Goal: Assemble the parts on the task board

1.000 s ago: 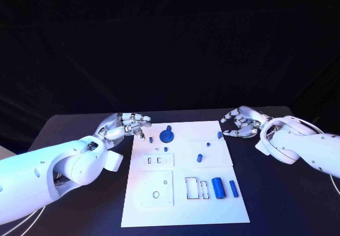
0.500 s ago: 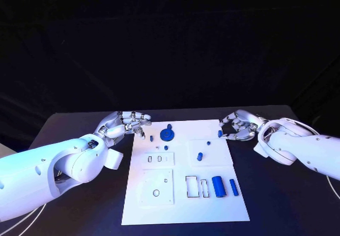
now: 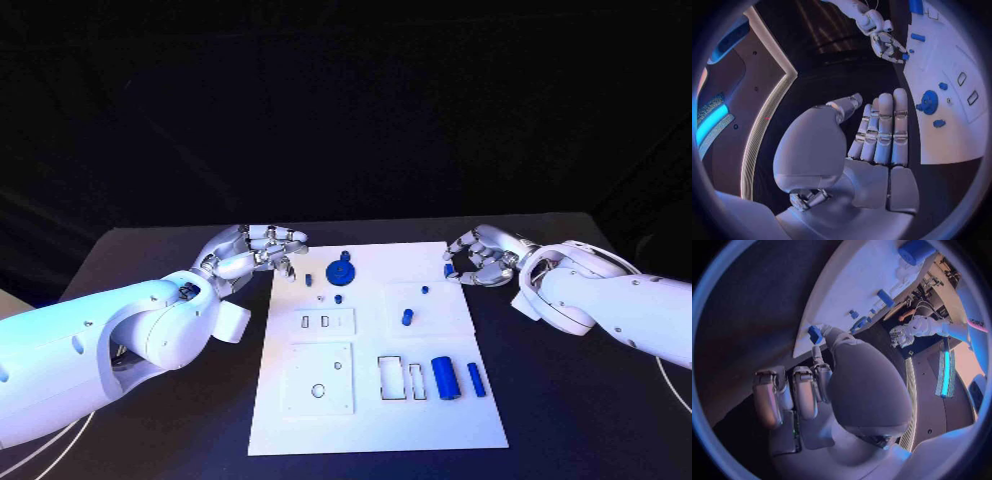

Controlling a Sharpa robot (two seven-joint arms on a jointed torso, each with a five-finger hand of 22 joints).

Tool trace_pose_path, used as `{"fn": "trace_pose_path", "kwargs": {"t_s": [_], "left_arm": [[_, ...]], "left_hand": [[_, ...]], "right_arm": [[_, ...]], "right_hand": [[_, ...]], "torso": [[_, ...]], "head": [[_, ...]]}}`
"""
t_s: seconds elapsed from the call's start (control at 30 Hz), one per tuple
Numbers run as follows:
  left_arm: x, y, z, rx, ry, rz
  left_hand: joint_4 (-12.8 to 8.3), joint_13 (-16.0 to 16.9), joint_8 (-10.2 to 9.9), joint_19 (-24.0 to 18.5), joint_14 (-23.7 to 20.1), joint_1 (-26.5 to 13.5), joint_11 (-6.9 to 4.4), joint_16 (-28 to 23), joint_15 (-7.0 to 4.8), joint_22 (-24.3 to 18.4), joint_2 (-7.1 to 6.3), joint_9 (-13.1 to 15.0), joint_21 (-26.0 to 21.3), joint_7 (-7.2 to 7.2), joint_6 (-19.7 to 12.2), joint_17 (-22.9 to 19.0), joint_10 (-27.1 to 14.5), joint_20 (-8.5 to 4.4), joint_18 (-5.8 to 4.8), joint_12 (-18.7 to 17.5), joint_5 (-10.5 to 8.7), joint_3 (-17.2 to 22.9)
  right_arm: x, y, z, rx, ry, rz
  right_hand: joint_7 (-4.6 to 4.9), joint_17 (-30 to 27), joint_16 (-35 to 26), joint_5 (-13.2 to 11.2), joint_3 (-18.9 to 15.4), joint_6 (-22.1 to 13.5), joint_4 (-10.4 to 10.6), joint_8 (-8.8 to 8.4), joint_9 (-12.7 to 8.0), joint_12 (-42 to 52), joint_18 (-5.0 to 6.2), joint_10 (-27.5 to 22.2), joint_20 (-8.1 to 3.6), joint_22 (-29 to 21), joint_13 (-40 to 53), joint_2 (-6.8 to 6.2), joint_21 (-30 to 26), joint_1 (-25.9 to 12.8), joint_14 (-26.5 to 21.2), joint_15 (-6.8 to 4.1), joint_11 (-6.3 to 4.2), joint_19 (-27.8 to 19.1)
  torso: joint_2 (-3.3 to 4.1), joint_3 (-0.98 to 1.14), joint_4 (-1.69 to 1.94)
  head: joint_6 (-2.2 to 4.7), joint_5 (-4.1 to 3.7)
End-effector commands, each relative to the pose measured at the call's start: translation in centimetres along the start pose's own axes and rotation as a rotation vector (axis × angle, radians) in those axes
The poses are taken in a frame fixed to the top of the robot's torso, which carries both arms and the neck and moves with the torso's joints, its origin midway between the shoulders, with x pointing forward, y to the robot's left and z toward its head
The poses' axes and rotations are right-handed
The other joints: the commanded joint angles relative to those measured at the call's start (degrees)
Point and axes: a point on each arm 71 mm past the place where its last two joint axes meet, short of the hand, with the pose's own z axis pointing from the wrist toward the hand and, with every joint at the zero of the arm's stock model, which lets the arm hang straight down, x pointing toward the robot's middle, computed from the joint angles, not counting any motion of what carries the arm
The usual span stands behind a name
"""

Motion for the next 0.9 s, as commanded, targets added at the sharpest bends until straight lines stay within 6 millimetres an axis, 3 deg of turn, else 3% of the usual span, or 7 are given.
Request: {"fn": "trace_pose_path", "kwargs": {"t_s": [0.03,0.9], "left_arm": [[0.22,-0.14,0.04,0.008,0.022,-0.002],[0.18,-0.13,-0.01,0.004,0.025,-0.001]], "left_hand": [[-0.28,0.05,0.10,-0.47,-0.33,-0.03,-0.13,0.25,-0.10,0.07,0.42,0.05,0.18,-0.07,-0.47,-0.05,-0.35,-0.09,0.78,0.39,0.15,0.21],[-0.45,0.12,0.12,-0.75,-0.40,-0.07,-0.12,0.27,-0.09,0.29,0.48,0.16,0.51,-0.07,-0.46,-0.16,-0.37,-0.07,0.79,0.47,0.14,0.27]], "right_arm": [[0.33,-0.08,0.02,0.005,0.014,-0.012],[0.61,-0.27,0.36,0.020,0.014,-0.019]], "right_hand": [[0.02,15.06,0.40,0.32,0.35,0.45,-0.01,0.42,0.07,0.28,-0.39,0.39,-0.12,15.08,8.89,0.53,0.25,0.22,5.87,-0.34,-0.01,5.89],[-0.31,15.06,0.40,0.34,1.10,1.76,0.49,1.14,0.26,1.22,-0.39,1.27,-0.37,15.08,9.65,0.94,0.25,-0.32,5.87,-0.62,-0.29,5.89]], "torso": [[-0.01,0.01,-0.04],[-0.07,0.00,0.00]], "head": [[-0.13,0.04],[-0.37,-0.05]]}}
